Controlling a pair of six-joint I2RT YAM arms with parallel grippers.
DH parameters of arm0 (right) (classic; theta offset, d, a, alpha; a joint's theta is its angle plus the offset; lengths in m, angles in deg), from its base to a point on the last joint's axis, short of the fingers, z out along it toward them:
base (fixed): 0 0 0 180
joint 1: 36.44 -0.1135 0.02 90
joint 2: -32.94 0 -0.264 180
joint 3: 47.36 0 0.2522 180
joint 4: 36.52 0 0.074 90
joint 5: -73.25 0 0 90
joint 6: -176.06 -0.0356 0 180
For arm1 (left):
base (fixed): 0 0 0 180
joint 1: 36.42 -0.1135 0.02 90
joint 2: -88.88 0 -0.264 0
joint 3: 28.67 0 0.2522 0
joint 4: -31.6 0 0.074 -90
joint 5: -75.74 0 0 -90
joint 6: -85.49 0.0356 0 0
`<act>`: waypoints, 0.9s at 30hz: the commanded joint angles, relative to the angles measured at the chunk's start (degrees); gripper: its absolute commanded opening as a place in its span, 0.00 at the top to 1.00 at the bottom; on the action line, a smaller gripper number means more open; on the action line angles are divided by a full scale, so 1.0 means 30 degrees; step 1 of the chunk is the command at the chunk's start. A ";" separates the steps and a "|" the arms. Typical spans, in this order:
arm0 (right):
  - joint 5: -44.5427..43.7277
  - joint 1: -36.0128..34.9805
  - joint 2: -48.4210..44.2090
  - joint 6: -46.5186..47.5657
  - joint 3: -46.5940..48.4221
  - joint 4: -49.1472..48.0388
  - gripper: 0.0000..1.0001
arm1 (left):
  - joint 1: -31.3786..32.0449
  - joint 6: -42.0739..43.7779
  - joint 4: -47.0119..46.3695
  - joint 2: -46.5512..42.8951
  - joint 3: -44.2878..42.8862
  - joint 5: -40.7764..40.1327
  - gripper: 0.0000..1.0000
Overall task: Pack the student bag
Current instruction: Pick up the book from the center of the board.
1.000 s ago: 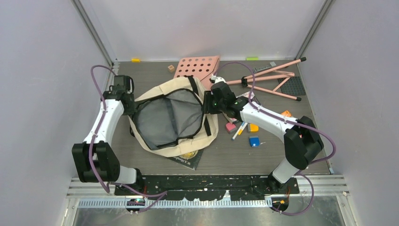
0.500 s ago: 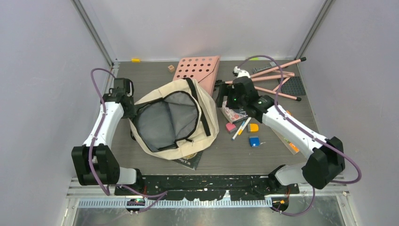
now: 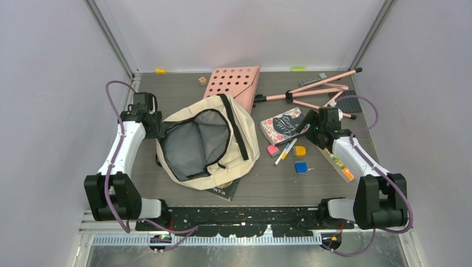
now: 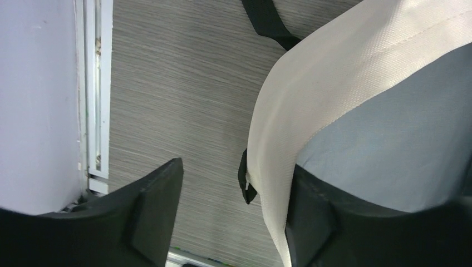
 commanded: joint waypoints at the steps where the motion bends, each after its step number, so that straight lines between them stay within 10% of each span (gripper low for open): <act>1: 0.2029 0.0867 -0.0329 -0.1740 -0.1477 -0.4502 0.09 | -0.0126 -0.0055 -0.0241 -0.0701 -0.0115 0.0287 0.26; 20: 0.1667 0.0964 0.5594 -0.4511 -0.3281 -1.2665 0.20 | -0.0114 -0.0229 -0.3021 -0.5391 0.1528 -0.2237 0.04; 27: 0.1536 0.0964 0.6921 -0.4707 -0.3470 -1.4394 0.42 | -0.0094 -0.0125 -0.3681 -0.6067 0.1943 -0.1736 0.03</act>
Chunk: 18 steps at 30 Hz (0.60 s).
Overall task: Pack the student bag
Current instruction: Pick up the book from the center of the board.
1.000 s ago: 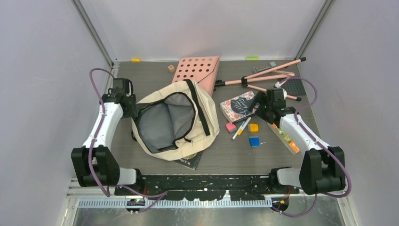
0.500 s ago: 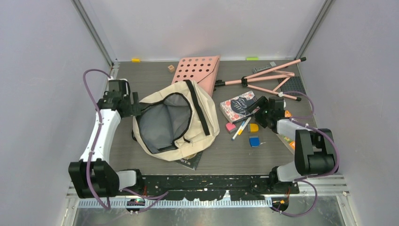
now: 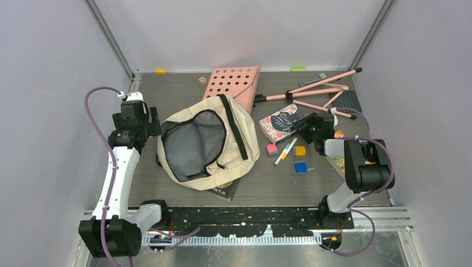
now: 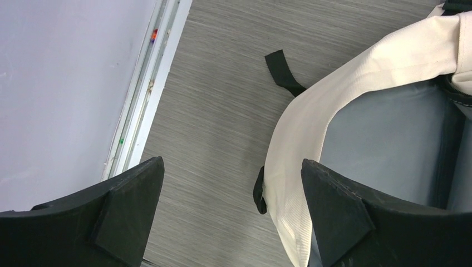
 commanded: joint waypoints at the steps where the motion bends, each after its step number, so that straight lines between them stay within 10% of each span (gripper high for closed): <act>1: -0.0723 0.0053 0.0992 -0.0116 -0.0429 -0.1526 0.46 | -0.0075 -0.0091 -0.1205 -0.0252 -0.0003 -0.0079 0.03; 11: -0.0269 0.0053 0.0388 0.0748 -0.0332 -0.3724 0.98 | -0.0077 -0.0090 -0.1192 -0.0183 0.0000 0.0266 0.03; 18: -0.0263 0.0053 -0.2473 0.3059 0.0894 -0.1112 0.99 | -0.0080 -0.0174 -0.1233 -0.0170 -0.0016 0.0624 0.03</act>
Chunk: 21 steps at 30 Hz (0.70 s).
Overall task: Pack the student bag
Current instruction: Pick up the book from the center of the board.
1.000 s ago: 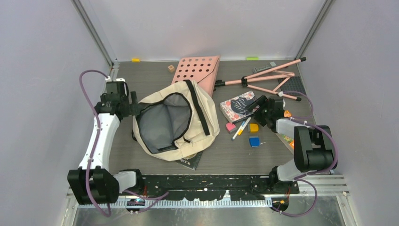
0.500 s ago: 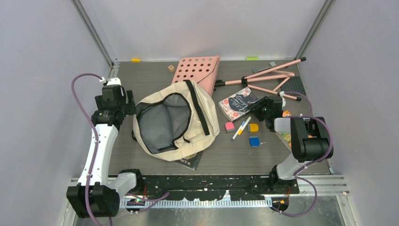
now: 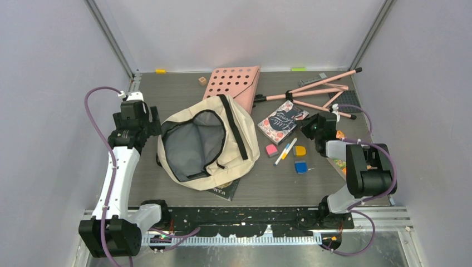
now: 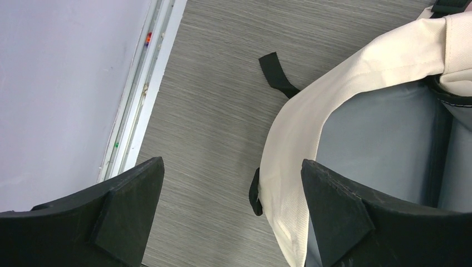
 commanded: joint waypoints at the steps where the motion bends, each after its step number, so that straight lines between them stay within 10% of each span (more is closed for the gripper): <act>1: -0.0132 -0.0085 -0.2580 0.3300 0.1959 0.1452 0.99 | -0.0094 -0.0181 -0.0954 -0.0151 -0.0017 0.0364 0.03; 21: 0.0375 -0.0647 -0.1390 1.2954 1.6002 1.9722 0.99 | -0.0054 -0.0533 -0.0924 -0.0112 -0.0082 0.1358 0.03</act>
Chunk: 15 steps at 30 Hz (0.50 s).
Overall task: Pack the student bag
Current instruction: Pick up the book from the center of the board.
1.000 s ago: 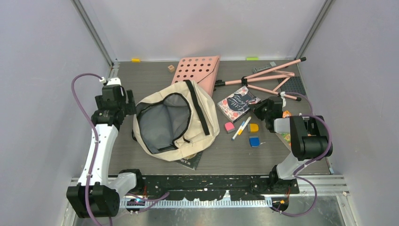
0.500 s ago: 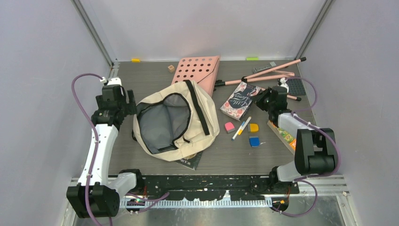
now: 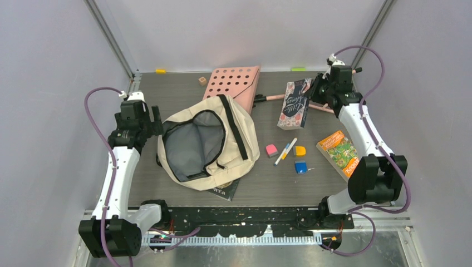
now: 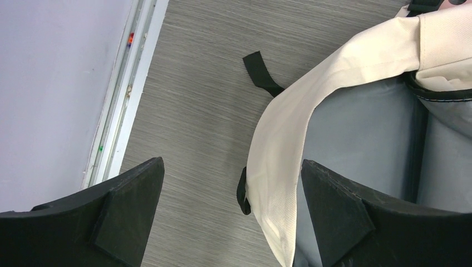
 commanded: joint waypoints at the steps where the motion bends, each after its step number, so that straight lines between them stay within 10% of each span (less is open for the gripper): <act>1: -0.0448 -0.0740 0.0972 0.3199 0.3638 0.3875 0.99 | -0.0072 -0.0304 -0.0899 -0.0081 -0.0072 0.0417 0.03; 15: -0.4698 -0.4707 0.5905 0.5293 0.8436 0.8173 1.00 | 0.0063 -0.0347 -0.0791 0.0079 -0.0134 0.0548 0.03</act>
